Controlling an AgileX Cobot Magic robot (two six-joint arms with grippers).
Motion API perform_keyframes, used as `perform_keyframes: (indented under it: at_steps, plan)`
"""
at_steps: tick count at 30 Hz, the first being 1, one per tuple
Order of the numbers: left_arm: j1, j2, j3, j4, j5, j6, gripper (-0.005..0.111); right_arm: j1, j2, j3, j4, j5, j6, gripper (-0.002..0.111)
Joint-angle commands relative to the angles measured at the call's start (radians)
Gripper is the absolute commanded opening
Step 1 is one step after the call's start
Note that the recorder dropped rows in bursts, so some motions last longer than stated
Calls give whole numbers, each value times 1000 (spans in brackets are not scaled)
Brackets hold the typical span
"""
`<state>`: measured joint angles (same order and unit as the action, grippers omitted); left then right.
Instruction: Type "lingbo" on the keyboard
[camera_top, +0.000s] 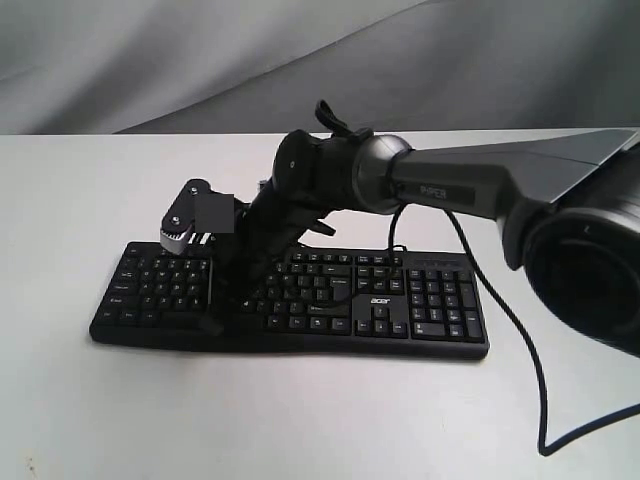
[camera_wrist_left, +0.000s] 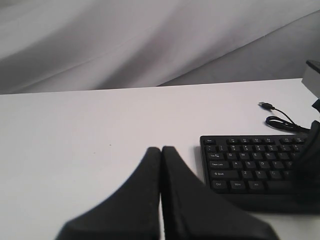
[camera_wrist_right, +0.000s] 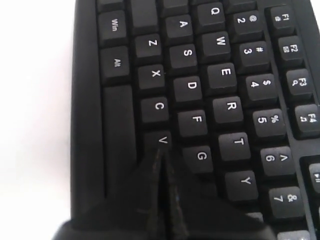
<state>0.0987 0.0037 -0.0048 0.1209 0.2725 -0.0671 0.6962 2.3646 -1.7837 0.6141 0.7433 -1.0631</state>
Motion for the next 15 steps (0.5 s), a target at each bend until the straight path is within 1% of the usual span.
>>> perform_keyframes:
  at_steps: [1, 3, 6, 9, 10, 15]
  plan:
    - [1, -4, 5, -4, -7, -2, 1, -5, -58, 7, -61, 12, 14, 0]
    - [1, -4, 5, -4, -7, -2, 1, -18, -91, 7, -104, 29, 39, 0]
    - [1, -4, 5, -4, -7, -2, 1, -64, -103, 19, -162, 81, 93, 0]
    - [1, -4, 5, -4, -7, -2, 1, -87, -113, 90, -149, 11, 81, 0]
    - [1, -4, 5, -4, -7, -2, 1, -99, -115, 116, -117, -11, 55, 0]
    - [1, -4, 5, -4, -7, -2, 1, -112, -115, 134, -77, -41, 18, 0]
